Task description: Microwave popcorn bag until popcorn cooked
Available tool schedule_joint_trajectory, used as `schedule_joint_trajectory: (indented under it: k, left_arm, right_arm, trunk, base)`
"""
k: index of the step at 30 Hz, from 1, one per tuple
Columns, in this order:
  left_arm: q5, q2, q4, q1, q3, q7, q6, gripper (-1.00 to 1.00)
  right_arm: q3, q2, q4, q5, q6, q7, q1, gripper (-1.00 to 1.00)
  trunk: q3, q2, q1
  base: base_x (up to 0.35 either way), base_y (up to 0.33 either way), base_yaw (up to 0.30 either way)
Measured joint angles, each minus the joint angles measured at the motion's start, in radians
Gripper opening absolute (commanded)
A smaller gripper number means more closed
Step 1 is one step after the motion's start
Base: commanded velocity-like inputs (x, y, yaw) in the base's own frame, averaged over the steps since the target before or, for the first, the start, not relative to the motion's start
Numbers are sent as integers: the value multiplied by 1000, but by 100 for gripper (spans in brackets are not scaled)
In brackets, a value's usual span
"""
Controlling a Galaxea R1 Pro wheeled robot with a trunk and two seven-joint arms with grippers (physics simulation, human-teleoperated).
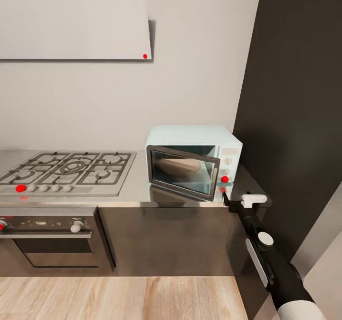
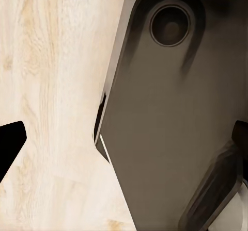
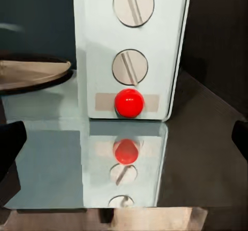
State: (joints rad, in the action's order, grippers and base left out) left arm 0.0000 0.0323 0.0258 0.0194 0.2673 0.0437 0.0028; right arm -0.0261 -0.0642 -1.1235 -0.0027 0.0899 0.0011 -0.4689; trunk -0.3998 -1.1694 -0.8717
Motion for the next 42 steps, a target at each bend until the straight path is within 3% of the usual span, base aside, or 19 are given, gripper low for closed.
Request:
schedule_joint_trajectory:
  k: [15, 30, 36, 38, 41, 42]
  left_arm:
    - [0, 1, 0, -1, 2, 0, -1, 100]
    - [0, 2, 0, 0, 2, 0, 0, 100]
    - [0, 2, 0, 0, 2, 0, 0, 100]
    - [0, 2, 0, 0, 2, 0, 0, 100]
    - [0, 1, 0, 0, 1, 0, 0, 100]
    - [0, 0, 0, 0, 0, 0, 0, 100]
  right_arm:
    - [0, 0, 0, 0, 1, 0, 0, 100]
    - [1, 0, 0, 0, 0, 24, 0, 100]
    - [0, -5, 0, 0, 0, 124, 0, 100]
    - [-12, -11, 0, 0, 0, 192, 0, 100]
    - [-100, -21, 0, 0, -1, 309, 0, 100]
    - [-155, -23, 0, -1, -2, 363, 0, 100]
  trunk:
    - [0, 0, 1]
    - [0, 0, 0]
    - [0, 0, 0]
    - [0, 0, 0]
    - [0, 0, 0]
    - [0, 0, 1]
  base:
    - [220, -115, 0]
    - [53, -12, 0]
    - [1, 0, 0]
    - [5, 0, 0]
    - [185, 0, 0]
    - [305, 0, 0]
